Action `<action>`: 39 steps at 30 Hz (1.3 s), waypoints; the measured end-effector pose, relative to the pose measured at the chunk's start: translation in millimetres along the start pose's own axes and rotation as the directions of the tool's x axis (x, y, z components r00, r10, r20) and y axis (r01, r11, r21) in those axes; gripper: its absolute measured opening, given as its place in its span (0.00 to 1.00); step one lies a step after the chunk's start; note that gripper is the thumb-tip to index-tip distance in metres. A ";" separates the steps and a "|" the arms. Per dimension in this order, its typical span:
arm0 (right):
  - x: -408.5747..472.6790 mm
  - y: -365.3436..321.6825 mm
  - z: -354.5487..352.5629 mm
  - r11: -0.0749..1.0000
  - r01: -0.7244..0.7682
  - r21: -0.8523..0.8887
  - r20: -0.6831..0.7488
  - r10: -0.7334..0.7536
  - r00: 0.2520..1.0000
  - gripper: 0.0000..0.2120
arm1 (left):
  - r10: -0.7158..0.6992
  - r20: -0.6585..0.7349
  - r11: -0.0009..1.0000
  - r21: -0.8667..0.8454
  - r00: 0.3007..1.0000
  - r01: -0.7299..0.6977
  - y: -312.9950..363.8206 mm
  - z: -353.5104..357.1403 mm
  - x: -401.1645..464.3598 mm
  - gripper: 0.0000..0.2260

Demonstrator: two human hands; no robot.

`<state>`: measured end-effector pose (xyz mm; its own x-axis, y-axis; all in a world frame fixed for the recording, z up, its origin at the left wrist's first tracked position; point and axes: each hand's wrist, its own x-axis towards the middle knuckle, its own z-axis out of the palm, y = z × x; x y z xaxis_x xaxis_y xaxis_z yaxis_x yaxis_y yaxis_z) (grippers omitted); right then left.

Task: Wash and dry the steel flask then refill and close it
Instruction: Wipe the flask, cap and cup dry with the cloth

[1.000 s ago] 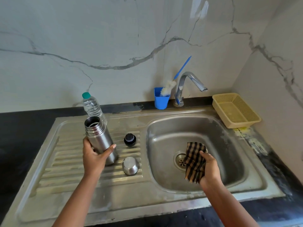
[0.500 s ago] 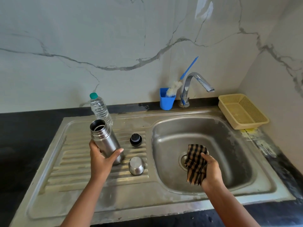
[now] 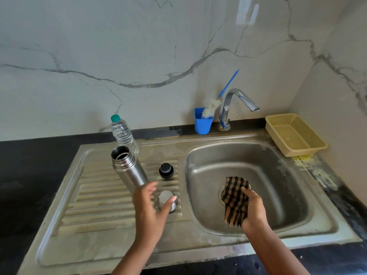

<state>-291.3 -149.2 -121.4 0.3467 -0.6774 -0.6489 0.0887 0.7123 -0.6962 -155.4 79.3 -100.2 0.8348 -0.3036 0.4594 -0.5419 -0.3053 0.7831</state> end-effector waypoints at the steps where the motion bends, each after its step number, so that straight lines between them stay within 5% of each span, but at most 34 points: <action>1: -1.1 -0.2 -0.9 1.000 0.001 0.000 -0.003 -0.001 1.000 0.20 | 0.082 0.076 0.996 0.036 0.994 -0.085 4.4 5.7 6.9 0.25; 4: -3.0 -1.4 -4.7 1.000 0.016 -0.003 -0.007 -0.016 1.000 0.21 | 0.126 0.294 0.975 0.138 0.947 -0.172 6.6 27.9 37.1 0.23; 8: -4.0 -3.0 -11.9 1.000 0.029 0.006 -0.028 -0.029 0.999 0.21 | -0.212 0.468 0.905 0.425 0.858 -0.009 1.1 58.1 77.0 0.28; 13: -5.7 -6.0 -22.4 0.999 0.039 0.025 -0.054 -0.038 0.998 0.21 | -0.383 0.467 0.677 0.729 0.797 -0.102 -14.8 70.5 99.6 0.25; 19: -6.0 -12.8 -35.3 0.998 0.038 0.049 -0.070 -0.035 0.997 0.20 | -0.392 0.445 0.686 0.725 0.805 -0.067 -22.0 71.7 105.0 0.20; 22: -10.4 -21.5 -33.5 0.998 0.060 0.017 -0.057 -0.059 0.997 0.16 | -0.373 0.420 0.776 0.630 0.827 0.031 -6.3 74.0 109.2 0.18; 25: -23.2 -36.5 -21.7 0.991 0.128 -0.042 -0.026 -0.129 0.991 0.12 | -0.436 0.385 0.897 0.259 0.813 0.358 23.9 79.1 104.2 0.21; 29: -48.6 -57.8 1.9 0.933 0.330 -0.140 0.136 -0.312 0.940 0.07 | -0.581 0.521 0.567 -0.292 0.625 0.770 56.7 91.1 85.4 0.23; 31: -57.9 -67.9 10.7 0.838 0.527 -0.142 0.233 -0.489 0.840 0.09 | -0.578 0.574 0.407 -0.413 0.580 0.815 70.9 96.5 77.1 0.22; 34: -61.7 -84.6 12.1 0.432 0.871 -0.233 0.440 -0.752 0.490 0.23 | -0.563 0.588 0.307 -0.504 0.581 0.807 90.2 101.9 70.5 0.21; 37: -56.9 -99.7 8.0 -0.105 0.972 -0.212 0.709 -0.700 0.079 0.26 | -0.540 0.602 0.278 -0.532 0.589 0.800 105.5 109.1 67.7 0.22; 39: -52.7 -105.2 8.5 -0.316 0.939 -0.137 0.821 -0.566 -0.071 0.23 | -0.517 0.617 0.284 -0.531 0.594 0.798 114.8 112.9 66.9 0.21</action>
<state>-311.0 -186.9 -11.3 0.6924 -0.2041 0.6921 0.1700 -0.8860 -0.4314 -172.8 -78.0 -26.9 0.7158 -0.5790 -0.3904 0.5643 0.1503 0.8117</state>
